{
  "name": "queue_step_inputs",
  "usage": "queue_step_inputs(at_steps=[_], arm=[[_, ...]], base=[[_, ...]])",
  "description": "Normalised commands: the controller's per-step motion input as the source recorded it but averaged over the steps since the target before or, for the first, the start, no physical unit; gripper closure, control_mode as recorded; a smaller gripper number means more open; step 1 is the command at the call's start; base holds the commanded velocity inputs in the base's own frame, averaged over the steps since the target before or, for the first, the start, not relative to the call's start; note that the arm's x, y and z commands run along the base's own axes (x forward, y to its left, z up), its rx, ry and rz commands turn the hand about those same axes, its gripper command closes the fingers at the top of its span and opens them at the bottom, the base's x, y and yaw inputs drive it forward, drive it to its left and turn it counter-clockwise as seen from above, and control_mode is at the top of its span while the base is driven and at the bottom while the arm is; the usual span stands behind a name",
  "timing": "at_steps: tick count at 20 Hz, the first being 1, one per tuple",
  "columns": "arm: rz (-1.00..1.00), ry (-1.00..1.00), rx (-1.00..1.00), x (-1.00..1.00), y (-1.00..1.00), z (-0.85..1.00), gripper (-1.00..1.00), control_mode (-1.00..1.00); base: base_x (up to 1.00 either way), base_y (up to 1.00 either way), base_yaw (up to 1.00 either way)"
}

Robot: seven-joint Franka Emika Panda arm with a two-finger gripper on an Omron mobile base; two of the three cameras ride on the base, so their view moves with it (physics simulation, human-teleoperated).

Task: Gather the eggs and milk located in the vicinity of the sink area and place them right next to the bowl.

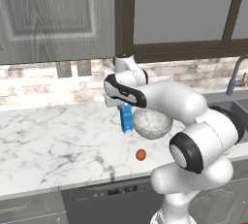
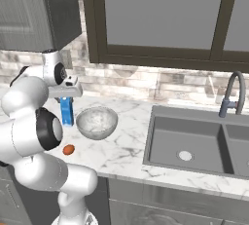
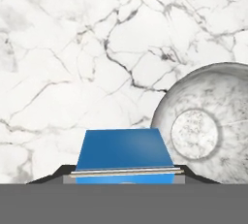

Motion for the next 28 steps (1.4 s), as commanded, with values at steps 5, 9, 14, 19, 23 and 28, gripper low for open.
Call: queue_step_inputs(at_steps=[5,9,14,19,23,28], arm=[[0.0,0.0,0.0,0.0,0.0,-0.09,1.0,-1.0],[0.0,0.0,0.0,0.0,0.0,-0.16,1.0,-1.0],[0.0,0.0,0.0,0.0,0.0,-0.07,1.0,-1.0],[0.0,0.0,0.0,0.0,0.0,-0.01,1.0,-1.0],[0.0,0.0,0.0,0.0,0.0,0.0,1.0,-1.0],[0.0,0.0,0.0,0.0,0.0,0.0,1.0,-1.0]], base=[[0.0,0.0,0.0],[0.0,0.0,0.0],[0.0,0.0,0.0],[0.0,0.0,0.0],[0.0,0.0,0.0],[0.0,0.0,0.0]])
